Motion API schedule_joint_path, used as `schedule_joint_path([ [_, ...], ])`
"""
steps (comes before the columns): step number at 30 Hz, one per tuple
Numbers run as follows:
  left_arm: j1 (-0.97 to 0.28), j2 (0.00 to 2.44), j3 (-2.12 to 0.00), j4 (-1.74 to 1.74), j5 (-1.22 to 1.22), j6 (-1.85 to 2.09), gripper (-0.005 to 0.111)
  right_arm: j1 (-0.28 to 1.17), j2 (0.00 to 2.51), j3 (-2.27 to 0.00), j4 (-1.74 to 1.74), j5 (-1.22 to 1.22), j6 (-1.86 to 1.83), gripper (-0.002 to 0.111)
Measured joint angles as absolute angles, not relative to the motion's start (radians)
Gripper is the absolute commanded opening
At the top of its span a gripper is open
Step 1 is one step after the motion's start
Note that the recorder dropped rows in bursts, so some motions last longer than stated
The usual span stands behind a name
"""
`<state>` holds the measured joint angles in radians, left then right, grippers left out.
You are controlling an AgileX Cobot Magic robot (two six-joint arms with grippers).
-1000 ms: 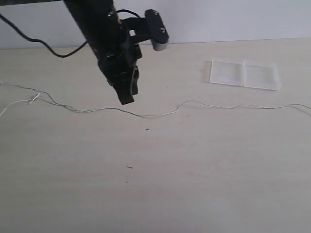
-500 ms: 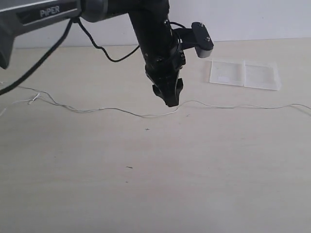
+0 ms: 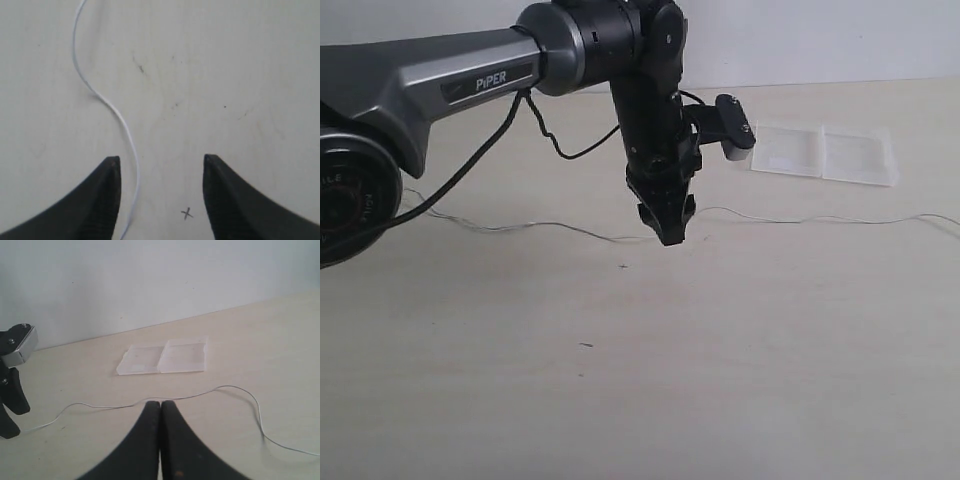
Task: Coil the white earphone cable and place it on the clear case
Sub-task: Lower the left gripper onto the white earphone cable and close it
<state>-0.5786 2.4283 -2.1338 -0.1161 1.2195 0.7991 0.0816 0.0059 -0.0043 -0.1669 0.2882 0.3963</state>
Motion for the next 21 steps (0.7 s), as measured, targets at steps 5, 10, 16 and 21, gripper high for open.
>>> schedule_joint_path([
  [5,-0.579,2.447,-2.135,-0.084,1.221,0.790,0.050,0.082,0.006,-0.004,-0.167,0.288,0.396,0.000],
  [10,-0.579,2.471,-2.135,-0.082,1.221,0.786,0.050,0.082,0.006,-0.004,-0.167,0.290,0.396,0.000],
  [16,-0.579,2.495,-2.135,-0.077,1.215,0.786,0.050,0.082,0.006,-0.004,-0.167,0.290,0.396,0.000],
  [21,-0.579,2.495,-2.135,-0.077,1.192,0.786,0.050,0.082,0.006,-0.004,-0.167,0.290,0.396,0.000],
])
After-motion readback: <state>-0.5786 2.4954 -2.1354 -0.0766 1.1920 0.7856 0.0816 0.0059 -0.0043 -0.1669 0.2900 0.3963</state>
